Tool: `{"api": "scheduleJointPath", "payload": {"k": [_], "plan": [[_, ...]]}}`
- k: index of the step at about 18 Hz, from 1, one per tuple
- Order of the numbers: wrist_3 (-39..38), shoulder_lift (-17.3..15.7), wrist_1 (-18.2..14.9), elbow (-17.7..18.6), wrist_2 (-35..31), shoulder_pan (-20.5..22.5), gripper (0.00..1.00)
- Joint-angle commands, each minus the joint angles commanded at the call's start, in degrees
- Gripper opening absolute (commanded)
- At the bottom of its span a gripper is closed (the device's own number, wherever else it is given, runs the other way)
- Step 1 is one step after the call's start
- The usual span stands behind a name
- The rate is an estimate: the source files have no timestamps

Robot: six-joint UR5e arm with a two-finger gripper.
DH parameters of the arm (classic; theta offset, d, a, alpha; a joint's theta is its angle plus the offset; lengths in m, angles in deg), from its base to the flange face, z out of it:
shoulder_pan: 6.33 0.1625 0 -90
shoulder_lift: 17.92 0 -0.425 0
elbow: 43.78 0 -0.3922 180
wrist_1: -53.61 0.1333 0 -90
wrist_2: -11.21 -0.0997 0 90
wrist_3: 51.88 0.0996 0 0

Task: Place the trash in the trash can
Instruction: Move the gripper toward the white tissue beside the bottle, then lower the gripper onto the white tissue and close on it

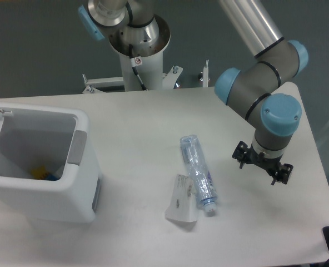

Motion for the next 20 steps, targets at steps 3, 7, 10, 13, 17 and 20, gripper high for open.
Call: {"api": "scheduleJointPath", "payload": {"k": [3, 7, 10, 13, 17, 20], "plan": [[0.0, 0.1, 0.0, -0.2, -0.5, -0.4, 1.00], [-0.3, 0.1, -0.1, -0.3, -0.7, -0.4, 1.00], [-3.1, -0.1, -0.1, -0.2, -0.8, -1.8, 1.00], [-12.2, -0.2, -0.1, 0.1, -0.2, -3.4, 1.00], [-20.6, -0.3, -0.1, 0.9, 0.8, -6.0, 1.00], [-24.8, -1.9, -0.1, 1.4, 0.8, -9.0, 1.00]]}}
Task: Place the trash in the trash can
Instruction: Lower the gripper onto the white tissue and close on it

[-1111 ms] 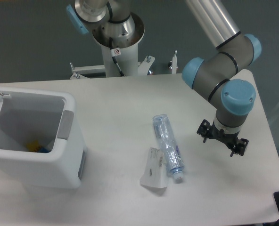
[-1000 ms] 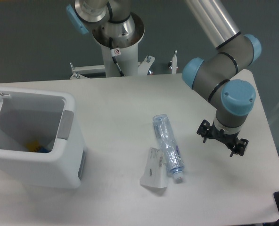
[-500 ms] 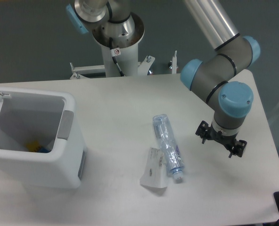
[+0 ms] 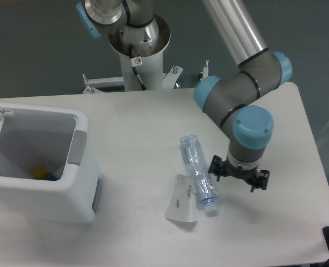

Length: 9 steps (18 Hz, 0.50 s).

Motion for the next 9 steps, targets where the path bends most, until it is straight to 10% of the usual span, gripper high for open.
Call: {"api": "scheduleJointPath", "payload": {"k": [9], "plan": [[-4.2, 0.6, 2.1, 3.2, 1.1, -4.1, 1.00]]}}
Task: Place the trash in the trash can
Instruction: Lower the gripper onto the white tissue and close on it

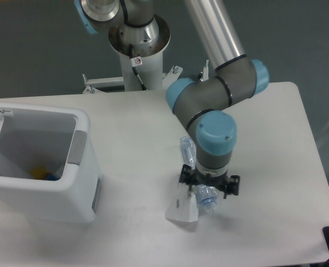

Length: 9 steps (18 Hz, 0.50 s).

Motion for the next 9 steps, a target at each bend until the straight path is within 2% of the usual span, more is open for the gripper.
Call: {"api": "scheduleJointPath", "payload": {"k": [1, 3, 6, 9], "plan": [[1.1, 0.0, 0.0, 0.6, 0.0, 0.0, 0.97], [1.3, -0.7, 0.0, 2.5, 0.0, 0.0, 0.80], [1.2, -0.7, 0.2, 3.3, 0.1, -0.5, 0.39], [1.2, -0.9, 0.0, 3.3, 0.1, -1.1, 0.05]]}}
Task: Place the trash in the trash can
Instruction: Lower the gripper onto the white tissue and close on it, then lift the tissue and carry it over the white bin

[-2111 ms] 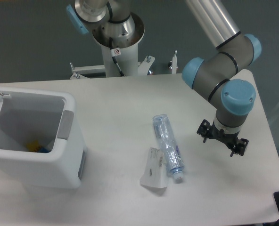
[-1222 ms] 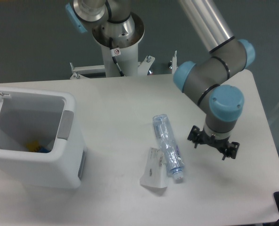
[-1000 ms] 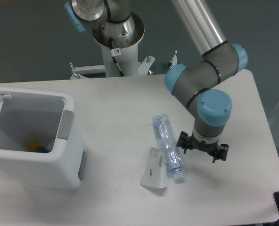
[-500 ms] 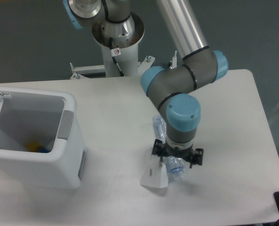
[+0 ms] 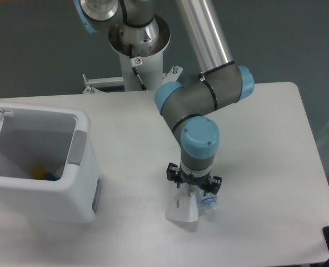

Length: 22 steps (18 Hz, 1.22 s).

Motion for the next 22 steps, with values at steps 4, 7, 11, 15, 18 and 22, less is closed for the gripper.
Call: {"api": "scheduleJointPath", "payload": {"k": [4, 7, 11, 15, 18, 22], "plan": [[-0.2, -1.5, -0.2, -0.3, 2.0, -0.5, 0.00], [-0.3, -3.2, -0.6, -1.1, 5.4, 0.0, 0.00], [-1.3, -8.5, -2.4, -1.6, 11.6, 0.4, 0.00], [-5.7, -14.8, -3.9, -1.8, 17.8, 0.4, 0.00], [-8.3, -18.9, -4.0, -1.8, 21.3, -0.4, 0.00], [-10.8, -23.1, -3.7, -2.4, 25.8, -1.1, 0.00]]}}
